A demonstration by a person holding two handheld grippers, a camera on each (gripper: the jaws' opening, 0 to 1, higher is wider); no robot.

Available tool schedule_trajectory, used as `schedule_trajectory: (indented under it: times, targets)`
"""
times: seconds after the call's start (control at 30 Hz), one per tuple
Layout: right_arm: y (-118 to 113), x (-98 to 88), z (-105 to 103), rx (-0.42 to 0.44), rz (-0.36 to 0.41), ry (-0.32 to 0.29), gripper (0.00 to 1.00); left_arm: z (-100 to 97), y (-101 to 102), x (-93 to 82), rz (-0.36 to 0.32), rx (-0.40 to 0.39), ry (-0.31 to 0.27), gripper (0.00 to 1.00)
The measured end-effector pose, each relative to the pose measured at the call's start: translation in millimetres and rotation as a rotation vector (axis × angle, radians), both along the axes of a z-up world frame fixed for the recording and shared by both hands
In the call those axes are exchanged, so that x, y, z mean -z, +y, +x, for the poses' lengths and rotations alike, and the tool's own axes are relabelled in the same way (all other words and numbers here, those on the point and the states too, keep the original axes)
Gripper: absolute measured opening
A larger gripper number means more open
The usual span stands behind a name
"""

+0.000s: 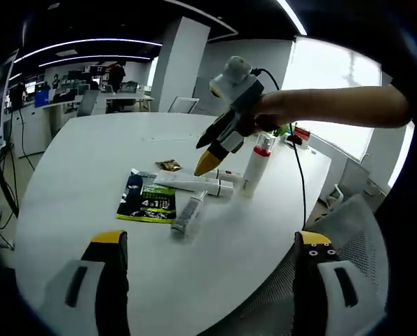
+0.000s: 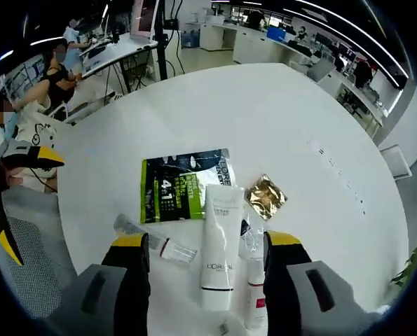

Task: Arrange the skincare products in the storage area until every visible bottle or jar stands upright without overlapping.

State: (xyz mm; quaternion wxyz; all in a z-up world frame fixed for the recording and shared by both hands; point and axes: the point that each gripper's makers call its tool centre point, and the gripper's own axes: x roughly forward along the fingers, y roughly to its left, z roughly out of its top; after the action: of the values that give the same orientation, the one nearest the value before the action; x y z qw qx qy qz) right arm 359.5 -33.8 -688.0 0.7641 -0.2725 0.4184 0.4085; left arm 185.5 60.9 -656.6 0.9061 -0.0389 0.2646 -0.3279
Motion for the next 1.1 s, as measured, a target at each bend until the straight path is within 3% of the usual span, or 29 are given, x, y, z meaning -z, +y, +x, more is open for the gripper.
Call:
schedule_trajectory:
  times: [0.23,0.37,0.6,1.1]
  targets:
    - [2.3,20.4,8.2,-0.002,-0.031,0.035,0.61,1.0,2.7,3.8,0.006,-0.004,0.010,0.91]
    - [2.5,37.9,24.4,-0.003,-0.049,0.058,0.59,0.2,1.4,5.7,0.011,0.002,0.016,0.91]
    - [-1.0,46.7,12.7,-0.003,-0.079,0.089,0.56,0.4,1.5,6.6,0.002,-0.007,0.027,0.91]
    - [-1.0,80.6,36.8,0.014,-0.117,0.134,0.47,-0.6,1.6,7.9,-0.009,-0.012,0.045,0.90]
